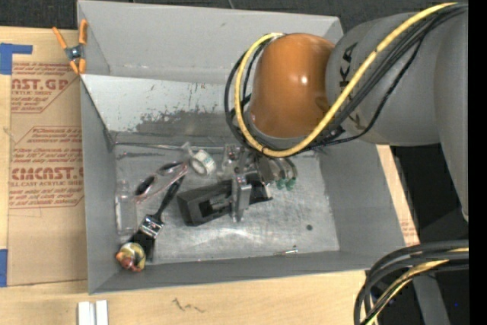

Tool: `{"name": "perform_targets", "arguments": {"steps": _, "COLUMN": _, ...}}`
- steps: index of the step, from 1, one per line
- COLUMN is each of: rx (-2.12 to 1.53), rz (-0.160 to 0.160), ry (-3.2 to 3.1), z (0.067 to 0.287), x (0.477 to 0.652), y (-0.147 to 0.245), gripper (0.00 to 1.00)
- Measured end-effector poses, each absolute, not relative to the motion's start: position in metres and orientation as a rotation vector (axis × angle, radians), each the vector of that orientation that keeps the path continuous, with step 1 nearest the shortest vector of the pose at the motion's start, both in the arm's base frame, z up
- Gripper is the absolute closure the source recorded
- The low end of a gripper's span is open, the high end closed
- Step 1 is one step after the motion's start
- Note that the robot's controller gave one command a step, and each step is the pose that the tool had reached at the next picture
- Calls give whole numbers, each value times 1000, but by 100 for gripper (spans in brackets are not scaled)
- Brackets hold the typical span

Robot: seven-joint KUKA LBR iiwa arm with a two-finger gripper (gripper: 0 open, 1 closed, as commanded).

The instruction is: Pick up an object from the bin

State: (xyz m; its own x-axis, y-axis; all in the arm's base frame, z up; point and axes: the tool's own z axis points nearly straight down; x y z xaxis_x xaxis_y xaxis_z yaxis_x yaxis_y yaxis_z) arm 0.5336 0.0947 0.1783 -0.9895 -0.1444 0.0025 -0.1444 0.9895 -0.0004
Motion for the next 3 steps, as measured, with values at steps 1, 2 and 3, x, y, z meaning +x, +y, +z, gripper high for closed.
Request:
{"name": "perform_targets", "arguments": {"steps": 1, "rx": 199, "rz": -2, "ry": -3142, "z": 136, "x": 554, "y": 84, "gripper": 100}}
{"name": "perform_targets", "arguments": {"steps": 2, "rx": 428, "rz": -2, "ry": -3110, "z": 91, "x": 559, "y": 50, "gripper": 100}}
{"name": "perform_targets", "arguments": {"steps": 3, "rx": 428, "rz": -1, "ry": -3111, "z": 220, "x": 590, "y": 106, "gripper": 100}}
